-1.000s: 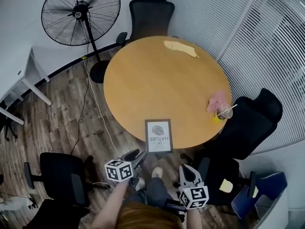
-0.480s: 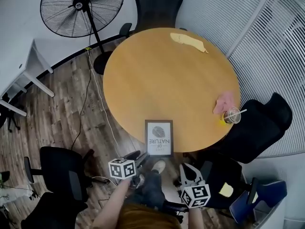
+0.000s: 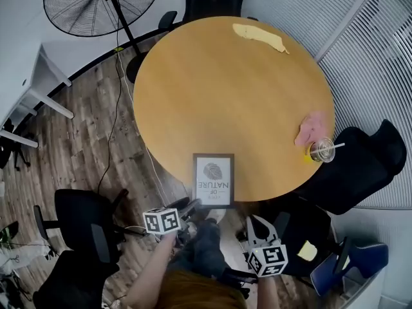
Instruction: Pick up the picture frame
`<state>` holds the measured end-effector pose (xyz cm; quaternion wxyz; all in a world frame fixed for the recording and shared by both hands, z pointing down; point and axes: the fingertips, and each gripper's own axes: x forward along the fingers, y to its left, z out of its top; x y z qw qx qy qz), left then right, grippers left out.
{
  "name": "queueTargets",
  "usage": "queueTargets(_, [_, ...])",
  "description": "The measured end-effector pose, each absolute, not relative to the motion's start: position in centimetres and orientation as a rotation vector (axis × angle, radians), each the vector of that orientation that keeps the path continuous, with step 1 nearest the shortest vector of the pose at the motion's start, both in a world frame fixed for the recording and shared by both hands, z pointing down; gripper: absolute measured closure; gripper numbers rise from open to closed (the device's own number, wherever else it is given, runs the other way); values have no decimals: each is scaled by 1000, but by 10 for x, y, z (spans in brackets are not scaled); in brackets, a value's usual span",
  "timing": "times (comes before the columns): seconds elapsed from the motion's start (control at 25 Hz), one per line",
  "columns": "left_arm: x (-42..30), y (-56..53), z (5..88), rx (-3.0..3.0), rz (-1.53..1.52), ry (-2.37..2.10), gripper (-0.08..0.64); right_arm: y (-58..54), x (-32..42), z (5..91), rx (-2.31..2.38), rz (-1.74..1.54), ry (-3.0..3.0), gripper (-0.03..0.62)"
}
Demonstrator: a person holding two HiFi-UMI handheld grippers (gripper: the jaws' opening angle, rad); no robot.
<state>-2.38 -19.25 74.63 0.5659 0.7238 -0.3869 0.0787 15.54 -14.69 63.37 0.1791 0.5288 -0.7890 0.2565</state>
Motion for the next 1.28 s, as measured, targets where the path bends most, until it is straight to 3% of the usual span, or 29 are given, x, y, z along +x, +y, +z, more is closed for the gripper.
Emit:
queueTargets(0.48, [8,-209,760,1666,172,-796,312,-171,171,652,1482,788,-2213,578])
queueTargets(0.56, [11,-207,763,1671,184,-777,381,-171,168,652,1470,790,-2217,578])
queueTargets(1.28, [12,-207,720,1726,104,-730,485,-170,146,601,1528,676,-2270,578])
